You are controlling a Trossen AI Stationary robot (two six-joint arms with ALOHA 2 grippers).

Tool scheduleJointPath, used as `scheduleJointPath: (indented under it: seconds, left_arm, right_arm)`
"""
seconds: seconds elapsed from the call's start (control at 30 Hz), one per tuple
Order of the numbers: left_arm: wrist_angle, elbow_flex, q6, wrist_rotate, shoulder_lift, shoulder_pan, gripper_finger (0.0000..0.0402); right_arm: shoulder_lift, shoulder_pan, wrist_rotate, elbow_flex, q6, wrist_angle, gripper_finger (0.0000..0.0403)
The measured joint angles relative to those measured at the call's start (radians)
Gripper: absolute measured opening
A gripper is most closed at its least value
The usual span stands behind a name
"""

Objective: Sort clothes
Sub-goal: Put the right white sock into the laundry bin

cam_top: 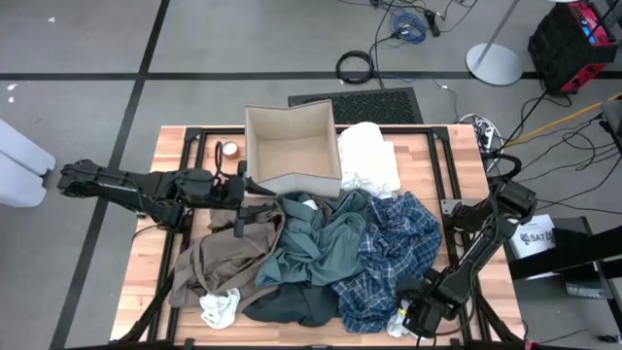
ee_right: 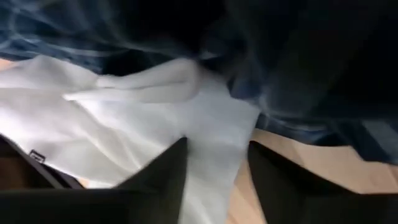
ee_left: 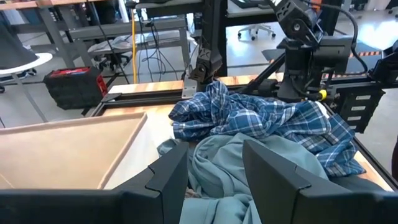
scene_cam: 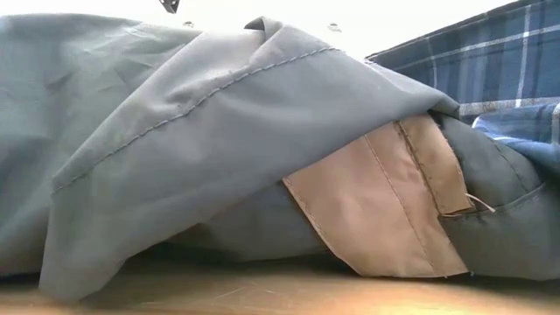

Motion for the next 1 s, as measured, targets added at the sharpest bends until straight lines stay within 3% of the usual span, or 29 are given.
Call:
scheduleJointPath:
  seconds: [0.13, 0.27, 0.47, 0.67, 0.83, 1.0]
  left_arm:
    - [0.007, 0.0, 0.003, 0.0, 0.0, 0.0, 0.0162]
    - [0.007, 0.0, 0.003, 0.0, 0.0, 0.0, 0.0162]
    - [0.006, 0.0, 0.002, 0.0, 0.0, 0.0, 0.0162]
    - [0.003, 0.0, 0.002, -0.001, 0.0, 0.0, 0.0162]
    - [0.002, 0.0, -0.003, -0.001, 0.003, 0.0, 0.0162]
    - [0.001, 0.0, -0.003, -0.001, 0.021, 0.0, 0.0162]
  right_arm:
    - [-0.022, 0.0, 0.004, 0.0, -0.044, -0.004, 0.0024]
    - [-0.087, 0.0, -0.002, -0.001, -0.04, -0.073, 0.0005]
    - [-0.303, 0.0, 0.054, 0.0, -0.005, -0.099, 0.0001]
    - [-0.518, 0.0, 0.277, 0.0, -0.053, -0.045, 0.0001]
    - [-0.628, -0.002, 0.553, 0.0, -0.298, 0.078, 0.0]
    - [-0.698, -0.004, 0.716, 0.0, -0.595, 0.212, 0.0]
